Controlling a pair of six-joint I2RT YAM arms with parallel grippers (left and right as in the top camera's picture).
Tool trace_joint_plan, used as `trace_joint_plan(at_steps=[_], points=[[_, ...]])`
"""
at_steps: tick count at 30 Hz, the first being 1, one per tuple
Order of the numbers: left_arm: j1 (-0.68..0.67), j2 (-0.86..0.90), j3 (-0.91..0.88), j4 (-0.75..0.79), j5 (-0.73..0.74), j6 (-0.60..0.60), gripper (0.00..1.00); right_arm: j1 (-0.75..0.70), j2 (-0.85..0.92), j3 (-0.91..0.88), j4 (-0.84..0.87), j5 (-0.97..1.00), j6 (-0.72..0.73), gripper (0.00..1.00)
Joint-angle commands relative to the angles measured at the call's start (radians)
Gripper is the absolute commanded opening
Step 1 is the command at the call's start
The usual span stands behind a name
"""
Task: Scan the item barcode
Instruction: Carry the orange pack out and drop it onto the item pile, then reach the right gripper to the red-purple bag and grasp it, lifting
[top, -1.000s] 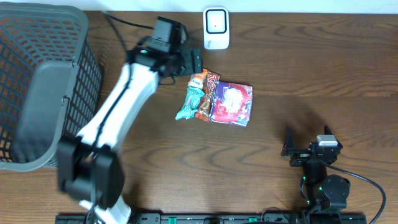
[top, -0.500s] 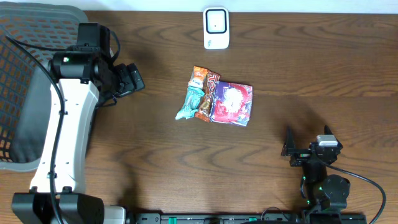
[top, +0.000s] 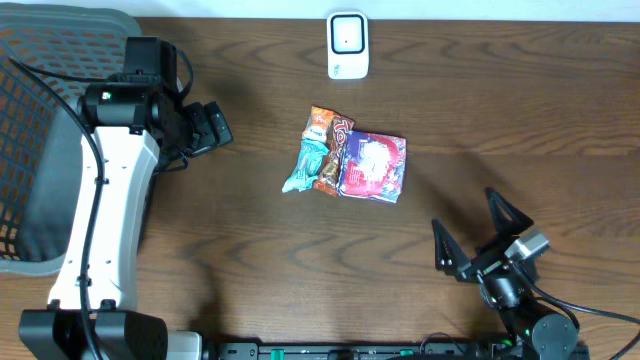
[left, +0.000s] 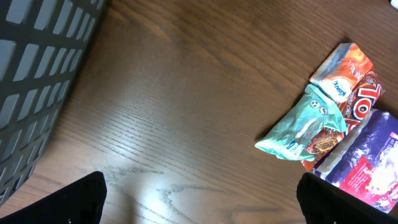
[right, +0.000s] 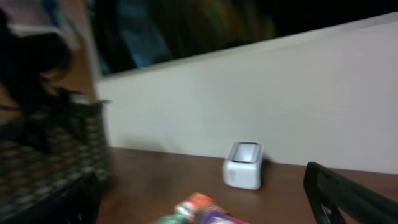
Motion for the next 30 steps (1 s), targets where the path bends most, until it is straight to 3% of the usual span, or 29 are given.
trace_joint_plan(at_steps=[1,3,6,7,9,13,16,19,21,25,30], points=[[0.004,-0.011,-0.001,-0.003,-0.009,0.002,0.98,-0.001,0.003,0.036,0.267,0.071,0.114,0.99],[0.004,-0.011,-0.001,-0.003,-0.009,0.002,0.98,-0.001,0.038,0.148,0.203,0.137,0.085,0.99],[0.004,-0.011,-0.001,-0.003,-0.009,0.002,0.98,-0.001,0.27,0.459,-0.159,0.063,-0.157,0.99],[0.004,-0.011,-0.001,-0.003,-0.009,0.002,0.98,-0.001,0.373,0.568,-0.301,0.04,-0.217,0.99],[0.004,-0.011,-0.001,-0.003,-0.009,0.002,0.98,0.0,0.758,0.916,-0.718,-0.047,-0.354,0.99],[0.004,-0.011,-0.001,-0.003,-0.009,0.002,0.98,0.0,1.12,1.238,-1.081,-0.196,-0.387,0.99],[0.004,-0.011,-0.001,-0.003,-0.009,0.002,0.98,0.0,1.271,1.269,-1.122,-0.404,-0.286,0.99],[0.004,-0.011,-0.001,-0.003,-0.009,0.001,0.98,0.007,1.387,1.269,-1.142,-0.436,-0.224,0.95],[0.004,-0.011,-0.001,-0.003,-0.009,0.002,0.98,0.062,1.464,1.269,-1.149,-0.359,-0.243,0.99],[0.004,-0.011,-0.001,-0.003,-0.009,0.001,0.98,0.217,1.527,1.269,-1.225,0.099,-0.184,0.99],[0.004,-0.011,-0.001,-0.003,-0.009,0.002,0.98,0.229,1.527,1.269,-1.225,0.129,-0.183,0.99]])
